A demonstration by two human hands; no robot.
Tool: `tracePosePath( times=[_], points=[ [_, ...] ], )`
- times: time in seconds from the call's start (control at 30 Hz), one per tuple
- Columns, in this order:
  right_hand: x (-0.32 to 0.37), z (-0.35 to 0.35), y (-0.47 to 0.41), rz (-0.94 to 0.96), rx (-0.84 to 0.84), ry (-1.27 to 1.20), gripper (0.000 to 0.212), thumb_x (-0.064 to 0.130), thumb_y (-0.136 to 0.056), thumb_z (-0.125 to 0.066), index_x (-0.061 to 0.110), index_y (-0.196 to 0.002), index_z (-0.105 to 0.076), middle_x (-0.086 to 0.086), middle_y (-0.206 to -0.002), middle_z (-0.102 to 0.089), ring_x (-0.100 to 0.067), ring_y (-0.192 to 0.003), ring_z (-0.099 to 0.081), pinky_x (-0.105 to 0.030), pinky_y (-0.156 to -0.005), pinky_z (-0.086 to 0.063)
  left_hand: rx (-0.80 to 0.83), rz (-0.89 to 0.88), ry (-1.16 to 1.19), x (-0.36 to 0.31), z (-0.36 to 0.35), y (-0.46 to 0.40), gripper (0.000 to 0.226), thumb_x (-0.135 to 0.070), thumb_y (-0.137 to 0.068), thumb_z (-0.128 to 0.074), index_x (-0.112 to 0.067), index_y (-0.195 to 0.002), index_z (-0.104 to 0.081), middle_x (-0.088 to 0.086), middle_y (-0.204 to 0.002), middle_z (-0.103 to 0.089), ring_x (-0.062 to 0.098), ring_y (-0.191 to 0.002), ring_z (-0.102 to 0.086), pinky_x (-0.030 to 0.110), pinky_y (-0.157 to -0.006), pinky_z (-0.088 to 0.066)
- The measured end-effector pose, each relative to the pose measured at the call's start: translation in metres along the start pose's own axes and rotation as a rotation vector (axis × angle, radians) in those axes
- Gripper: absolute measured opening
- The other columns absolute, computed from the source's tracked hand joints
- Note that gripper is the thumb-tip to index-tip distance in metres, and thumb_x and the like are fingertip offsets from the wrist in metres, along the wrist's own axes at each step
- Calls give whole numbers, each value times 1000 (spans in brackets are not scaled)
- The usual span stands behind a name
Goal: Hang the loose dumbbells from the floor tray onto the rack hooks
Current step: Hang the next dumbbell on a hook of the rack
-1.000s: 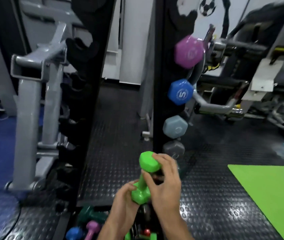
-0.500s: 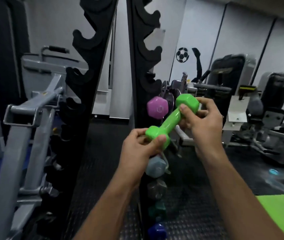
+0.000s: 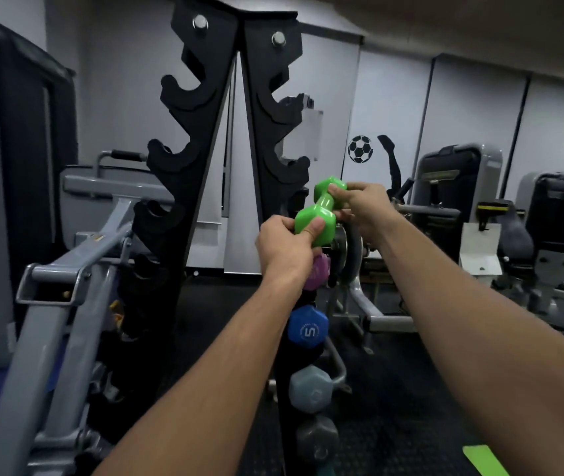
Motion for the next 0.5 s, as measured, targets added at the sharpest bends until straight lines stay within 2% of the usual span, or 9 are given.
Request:
tracePosePath(
  times=[0.13,0.2,0.3,0.37,0.5],
  points=[
    [4,-23,-27,-10,66,118,36,6,-98,-68,-16,-126,-61,-12,-80,-63,-4,-37,-59,-17,-39,-47,-71,-37,-107,-12,0,-21,35,-34,-77,-87,-12,-91,-64,10,-97,-73,24,-65,-77,37,-58,-64],
    [-1,-33,-33,-15,83,197,34,10,-98,-70,-15,-120,-66,-9,-78,-63,-6,-41,-60,-18,-39,-48,-92,-43,-136,-15,3,-26,34,-36,-76,-87,-14,-81,-62,9,-84,-75,23,-60,-76,40,-61,-65],
    [-12,-45,-38,-58,123,242,19,14,-98,-69,-5,-98,-70,-4,-59,-64,-4,-33,-54,-15,-34,-41,-133,-67,-188,-16,8,-32,39,-39,-75,-88,-17,-68,-57,6,-65,-72,22,-55,-74,43,-69,-64],
    [-17,-51,-41,-86,140,286,20,15,-98,-70,3,-82,-65,4,-41,-58,-3,-29,-52,-14,-32,-38,-160,-75,-223,-15,10,-36,43,-44,-72,-89,-17,-65,-57,6,-60,-71,22,-54,-74,42,-71,-64],
    [-31,-56,-50,-96,151,411,32,3,-97,-62,6,-66,-54,-2,-41,-54,-15,-42,-53,-22,-43,-42,-178,-51,-249,-14,11,-41,47,-52,-68,-89,-14,-71,-62,7,-62,-73,21,-56,-74,39,-70,-64]
  ],
)
Point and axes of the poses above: each hand's wrist, its own y-axis away from the middle knuckle, its own z-axis out of the back of the hand, x = y × z, the point moved 6 cm from there along -y, towards the middle knuckle
